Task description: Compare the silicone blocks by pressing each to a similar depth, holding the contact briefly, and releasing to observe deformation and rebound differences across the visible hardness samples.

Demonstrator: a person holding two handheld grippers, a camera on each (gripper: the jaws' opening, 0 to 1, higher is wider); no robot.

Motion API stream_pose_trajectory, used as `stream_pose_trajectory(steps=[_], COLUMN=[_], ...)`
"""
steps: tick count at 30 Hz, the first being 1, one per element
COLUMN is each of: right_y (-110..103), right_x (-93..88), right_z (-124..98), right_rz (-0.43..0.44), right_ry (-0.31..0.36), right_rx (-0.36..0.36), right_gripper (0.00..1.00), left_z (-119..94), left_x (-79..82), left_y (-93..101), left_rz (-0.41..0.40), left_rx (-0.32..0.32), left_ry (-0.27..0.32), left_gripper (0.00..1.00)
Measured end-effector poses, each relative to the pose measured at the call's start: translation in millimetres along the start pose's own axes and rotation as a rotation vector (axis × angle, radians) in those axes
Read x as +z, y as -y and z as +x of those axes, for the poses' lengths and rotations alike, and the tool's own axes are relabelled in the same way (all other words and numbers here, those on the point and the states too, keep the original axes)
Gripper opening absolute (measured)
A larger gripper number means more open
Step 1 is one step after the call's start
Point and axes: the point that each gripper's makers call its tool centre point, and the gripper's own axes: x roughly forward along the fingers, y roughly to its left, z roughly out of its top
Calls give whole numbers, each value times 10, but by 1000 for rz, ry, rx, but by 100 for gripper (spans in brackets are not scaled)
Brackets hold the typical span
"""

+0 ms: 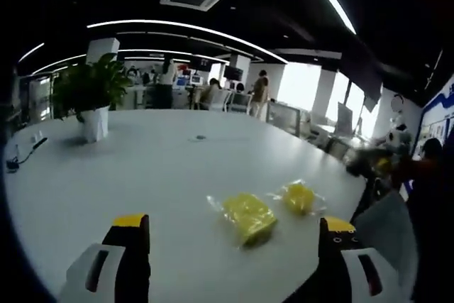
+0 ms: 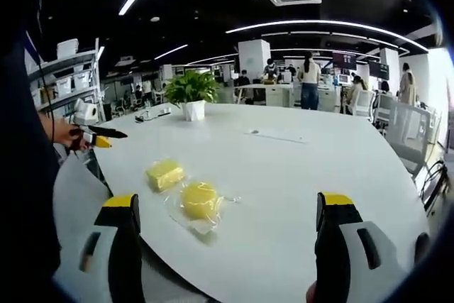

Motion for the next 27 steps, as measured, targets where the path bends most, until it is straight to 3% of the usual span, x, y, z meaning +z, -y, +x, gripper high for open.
stream_pose_trajectory(steps=[3, 13, 21, 24, 27], right_y=[-24, -114, -134, -142, -140], right_x=[-46, -106, -139, -164, -224], right_z=[-16, -33, 45, 65, 83], right_rz=[-1, -18, -9, 26, 44], right_ry=[-7, -24, -2, 3, -20], right_rx=[-6, 4, 8, 9, 2], right_gripper=[97, 97, 97, 97, 97], left_z=[-52, -131, -168, -200, -212], left_x=[32, 21, -78, -48, -24], left_y=[-45, -59, -16, -114, -105], left_rz=[36, 20, 37, 73, 12], left_rx=[8, 36, 41, 109, 96], left_ry=[43, 65, 35, 45, 55], left_gripper=[100, 100, 100, 100, 100])
